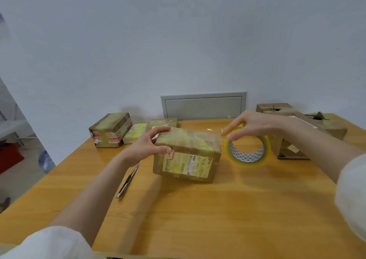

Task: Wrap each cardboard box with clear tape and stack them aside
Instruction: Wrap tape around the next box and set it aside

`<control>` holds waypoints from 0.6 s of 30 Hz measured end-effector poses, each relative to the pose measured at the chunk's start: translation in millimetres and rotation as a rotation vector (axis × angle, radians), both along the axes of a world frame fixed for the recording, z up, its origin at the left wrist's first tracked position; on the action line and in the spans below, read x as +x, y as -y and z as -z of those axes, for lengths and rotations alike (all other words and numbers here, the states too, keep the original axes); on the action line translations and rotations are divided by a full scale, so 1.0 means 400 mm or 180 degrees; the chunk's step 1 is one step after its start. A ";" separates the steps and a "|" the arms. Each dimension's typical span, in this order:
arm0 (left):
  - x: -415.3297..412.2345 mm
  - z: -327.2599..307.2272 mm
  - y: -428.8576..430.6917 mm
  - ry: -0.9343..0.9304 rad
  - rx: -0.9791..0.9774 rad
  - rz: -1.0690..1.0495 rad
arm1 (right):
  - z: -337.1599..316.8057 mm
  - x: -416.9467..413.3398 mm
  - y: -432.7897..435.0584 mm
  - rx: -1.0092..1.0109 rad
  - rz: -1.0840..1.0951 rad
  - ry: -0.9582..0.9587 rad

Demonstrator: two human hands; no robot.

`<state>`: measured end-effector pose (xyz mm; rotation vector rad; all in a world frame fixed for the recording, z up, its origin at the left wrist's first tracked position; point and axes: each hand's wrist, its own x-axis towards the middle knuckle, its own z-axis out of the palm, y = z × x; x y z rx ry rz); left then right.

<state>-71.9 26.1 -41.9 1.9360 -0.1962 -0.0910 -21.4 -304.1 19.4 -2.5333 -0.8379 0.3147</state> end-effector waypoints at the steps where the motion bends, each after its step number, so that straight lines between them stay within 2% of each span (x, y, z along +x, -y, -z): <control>1: 0.001 -0.001 0.004 -0.0026 0.0026 -0.0010 | 0.013 0.005 0.000 -0.0069 0.0001 0.0015; 5: -0.003 0.005 -0.002 -0.0160 0.0305 -0.0001 | 0.073 0.017 -0.012 -0.0048 0.0072 0.0002; 7: -0.007 0.008 -0.004 -0.0120 0.0821 -0.0062 | 0.095 0.016 -0.030 0.0117 0.0082 -0.0015; 10: -0.018 0.023 0.026 0.0658 0.3163 -0.0322 | 0.104 0.015 -0.056 0.0302 0.0071 -0.0023; 11: -0.025 0.030 0.054 0.0897 0.3614 -0.0387 | 0.102 0.017 -0.061 0.0305 0.0070 -0.0019; 14: -0.040 0.055 0.180 0.1268 0.4021 -0.0283 | 0.105 0.021 -0.063 0.0320 0.0072 -0.0019; 18: -0.036 0.069 0.294 0.1487 0.3983 -0.0142 | 0.119 0.022 -0.044 0.0402 0.0094 -0.0055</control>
